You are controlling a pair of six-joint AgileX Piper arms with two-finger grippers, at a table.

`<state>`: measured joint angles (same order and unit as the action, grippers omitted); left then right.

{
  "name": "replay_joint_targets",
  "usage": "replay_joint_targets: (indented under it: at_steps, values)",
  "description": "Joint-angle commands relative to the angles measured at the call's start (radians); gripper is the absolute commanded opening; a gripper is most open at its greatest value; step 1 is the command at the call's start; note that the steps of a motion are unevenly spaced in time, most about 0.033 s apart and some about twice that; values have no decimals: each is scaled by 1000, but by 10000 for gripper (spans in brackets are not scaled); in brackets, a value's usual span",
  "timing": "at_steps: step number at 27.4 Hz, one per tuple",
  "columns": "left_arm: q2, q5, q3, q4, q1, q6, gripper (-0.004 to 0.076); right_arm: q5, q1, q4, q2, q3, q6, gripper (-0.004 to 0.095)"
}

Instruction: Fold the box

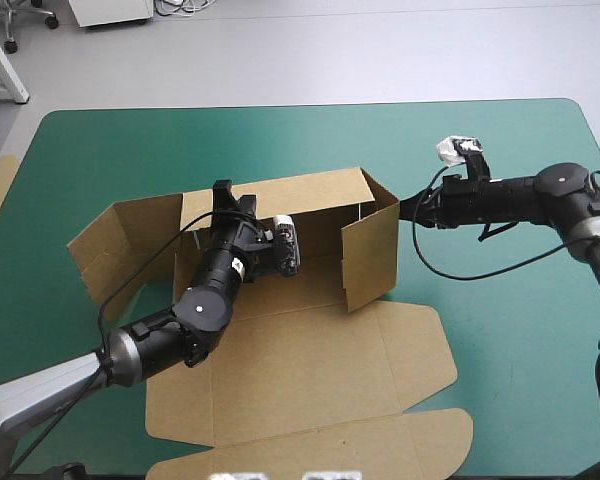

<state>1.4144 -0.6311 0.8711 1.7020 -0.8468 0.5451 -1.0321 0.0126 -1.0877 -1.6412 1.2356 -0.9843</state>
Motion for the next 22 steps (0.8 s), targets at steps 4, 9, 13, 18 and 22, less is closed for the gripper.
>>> replay_joint_targets:
  at_steps: [4,9,13,18,22]
  values:
    - [-33,-26,25,67,-4,24,-10,-13,-5,-180,119,-127,-297,252]
    - [-33,-15,25,67,-4,24,-10,-10,-5,-237,131,-206,-422,253]
    - [-33,-15,25,67,-4,24,-10,-31,-5,-238,131,-214,-452,253]
    - [-33,-15,25,67,-4,22,-10,-40,-5,-242,131,-214,-468,253]
    - [-33,-15,25,67,-4,23,-10,-40,-5,-240,131,-214,-472,309]
